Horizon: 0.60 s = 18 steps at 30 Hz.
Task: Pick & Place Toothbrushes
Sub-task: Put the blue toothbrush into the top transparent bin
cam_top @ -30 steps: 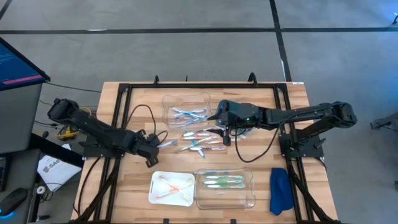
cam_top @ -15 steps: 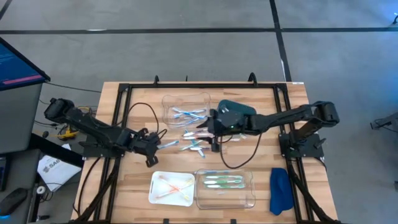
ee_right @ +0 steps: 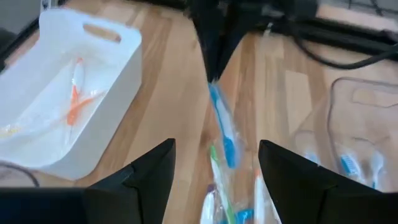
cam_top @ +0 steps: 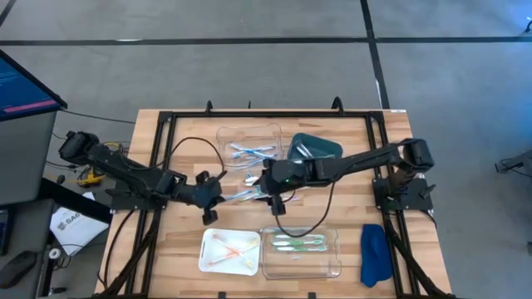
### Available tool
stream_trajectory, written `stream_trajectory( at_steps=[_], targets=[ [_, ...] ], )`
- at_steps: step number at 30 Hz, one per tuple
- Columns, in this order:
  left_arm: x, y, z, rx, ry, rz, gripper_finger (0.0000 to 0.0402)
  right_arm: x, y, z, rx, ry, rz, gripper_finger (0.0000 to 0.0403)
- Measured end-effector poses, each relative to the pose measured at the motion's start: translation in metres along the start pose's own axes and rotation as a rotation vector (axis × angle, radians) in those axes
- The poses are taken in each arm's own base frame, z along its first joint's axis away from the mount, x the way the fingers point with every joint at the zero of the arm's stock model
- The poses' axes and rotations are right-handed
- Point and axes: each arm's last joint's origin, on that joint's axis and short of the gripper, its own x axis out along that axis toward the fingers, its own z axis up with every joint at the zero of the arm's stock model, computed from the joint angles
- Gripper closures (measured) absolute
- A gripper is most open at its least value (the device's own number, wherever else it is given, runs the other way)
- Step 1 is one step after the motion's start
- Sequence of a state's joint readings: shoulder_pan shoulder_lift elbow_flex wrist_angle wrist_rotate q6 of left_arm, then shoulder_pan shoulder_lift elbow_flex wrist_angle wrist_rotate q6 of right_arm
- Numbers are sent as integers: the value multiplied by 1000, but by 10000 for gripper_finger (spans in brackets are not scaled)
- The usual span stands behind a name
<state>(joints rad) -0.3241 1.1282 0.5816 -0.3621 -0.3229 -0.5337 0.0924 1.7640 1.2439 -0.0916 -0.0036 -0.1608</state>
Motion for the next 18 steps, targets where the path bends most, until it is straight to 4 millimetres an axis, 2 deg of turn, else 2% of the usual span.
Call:
stream_trajectory(
  at_steps=[3,12,18],
  targets=[
    [2,-2,2,0,-21,-13,401,6,3,3,-9,28,11,178],
    [23,-7,5,27,-13,-37,401,3,4,14,-15,4,12,178],
    [40,-8,26,74,-43,-44,401,2,6,11,-31,40,23,178]
  ],
)
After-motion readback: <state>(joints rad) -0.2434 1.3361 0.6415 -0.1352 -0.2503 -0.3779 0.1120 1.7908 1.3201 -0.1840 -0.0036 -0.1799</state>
